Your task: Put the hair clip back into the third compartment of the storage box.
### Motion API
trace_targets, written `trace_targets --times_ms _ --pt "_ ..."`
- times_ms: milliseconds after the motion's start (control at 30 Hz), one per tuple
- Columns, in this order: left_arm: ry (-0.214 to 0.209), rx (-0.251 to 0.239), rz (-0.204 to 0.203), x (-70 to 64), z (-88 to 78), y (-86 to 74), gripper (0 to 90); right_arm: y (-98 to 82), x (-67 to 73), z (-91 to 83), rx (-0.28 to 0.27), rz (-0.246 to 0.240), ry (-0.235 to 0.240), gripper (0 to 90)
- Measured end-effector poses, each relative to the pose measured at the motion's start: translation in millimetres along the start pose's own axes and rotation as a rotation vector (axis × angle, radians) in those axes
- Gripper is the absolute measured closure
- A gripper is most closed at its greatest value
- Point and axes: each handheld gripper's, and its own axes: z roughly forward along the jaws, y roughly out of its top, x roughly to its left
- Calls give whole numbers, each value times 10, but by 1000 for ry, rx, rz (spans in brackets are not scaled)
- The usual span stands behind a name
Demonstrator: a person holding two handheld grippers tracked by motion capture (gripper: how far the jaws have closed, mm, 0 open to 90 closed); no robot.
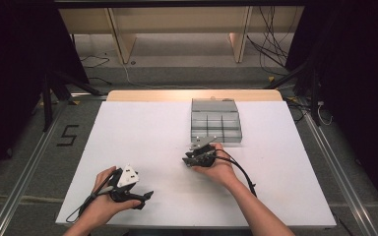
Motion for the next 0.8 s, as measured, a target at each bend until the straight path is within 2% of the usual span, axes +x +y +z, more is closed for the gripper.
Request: trace_targets --times_ms 133,700,800 --pt "-2 0 1 -2 -1 2 166 0 0 0 0 5 -1 785" --pt "0 0 0 0 -2 1 167 8 4 2 -18 33 -13 820" --pt "-1 0 0 0 -2 2 167 12 6 -2 -22 36 -14 850"
